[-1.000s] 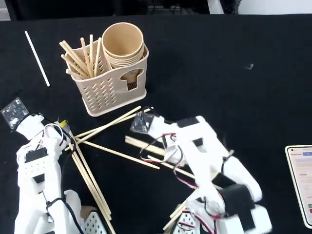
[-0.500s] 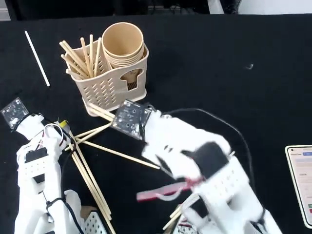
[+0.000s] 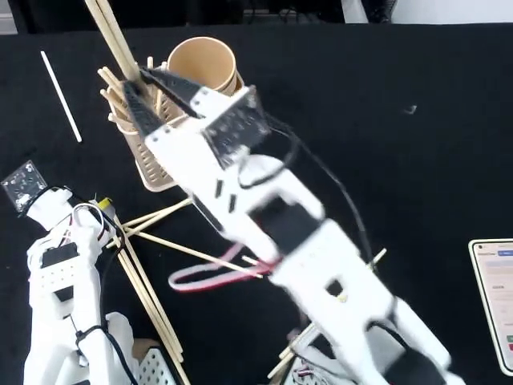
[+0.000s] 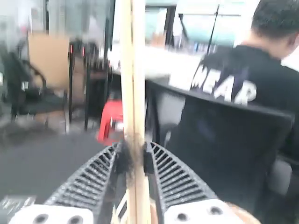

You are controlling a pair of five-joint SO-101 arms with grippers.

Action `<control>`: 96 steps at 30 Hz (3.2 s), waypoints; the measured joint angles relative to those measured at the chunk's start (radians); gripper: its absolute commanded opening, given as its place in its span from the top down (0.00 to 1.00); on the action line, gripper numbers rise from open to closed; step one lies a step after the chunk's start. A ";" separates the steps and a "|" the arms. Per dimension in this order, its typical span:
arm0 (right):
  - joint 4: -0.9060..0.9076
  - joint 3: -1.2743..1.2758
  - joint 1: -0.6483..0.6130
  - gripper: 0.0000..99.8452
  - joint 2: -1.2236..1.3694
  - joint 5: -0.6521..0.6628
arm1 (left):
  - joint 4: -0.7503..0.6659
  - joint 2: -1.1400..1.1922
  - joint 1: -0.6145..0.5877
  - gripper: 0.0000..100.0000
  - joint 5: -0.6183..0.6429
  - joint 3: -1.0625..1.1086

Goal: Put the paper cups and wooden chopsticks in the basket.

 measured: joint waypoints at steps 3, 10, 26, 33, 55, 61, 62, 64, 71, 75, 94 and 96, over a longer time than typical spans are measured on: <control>-0.107 -0.037 0.009 0.99 0.155 -0.008 | 0.000 0.000 0.000 0.77 0.000 0.000; -0.123 -0.095 0.078 0.86 0.384 -0.098 | 0.000 0.000 0.000 0.77 0.000 0.000; 0.812 -0.161 0.081 0.84 -0.063 -0.077 | 0.000 0.000 0.000 0.77 0.000 0.000; 1.358 0.109 0.092 0.70 -0.133 0.233 | 0.000 0.000 0.000 0.77 0.000 0.000; 0.942 0.752 0.258 0.99 -0.141 0.588 | 0.000 0.000 0.000 0.77 0.000 0.000; 0.942 0.582 0.245 0.99 -0.141 0.479 | 0.000 0.000 0.000 0.77 0.000 0.000; 0.942 0.559 0.224 0.99 -0.141 0.454 | 0.000 0.000 0.000 0.77 0.000 0.000; 0.921 0.528 0.160 0.99 -0.140 0.400 | 0.000 0.000 0.000 0.77 0.000 0.000; 0.710 0.445 -0.006 0.94 0.049 0.275 | 0.000 0.000 0.000 0.77 0.000 0.000; 0.697 0.338 -0.051 0.75 0.241 0.261 | 0.000 0.000 0.000 0.77 0.000 0.000; 0.753 0.221 -0.061 0.87 0.583 0.322 | 0.000 0.000 0.000 0.77 0.000 0.000; 0.755 0.216 -0.055 1.00 0.588 0.324 | 0.000 0.000 0.000 0.77 0.000 0.000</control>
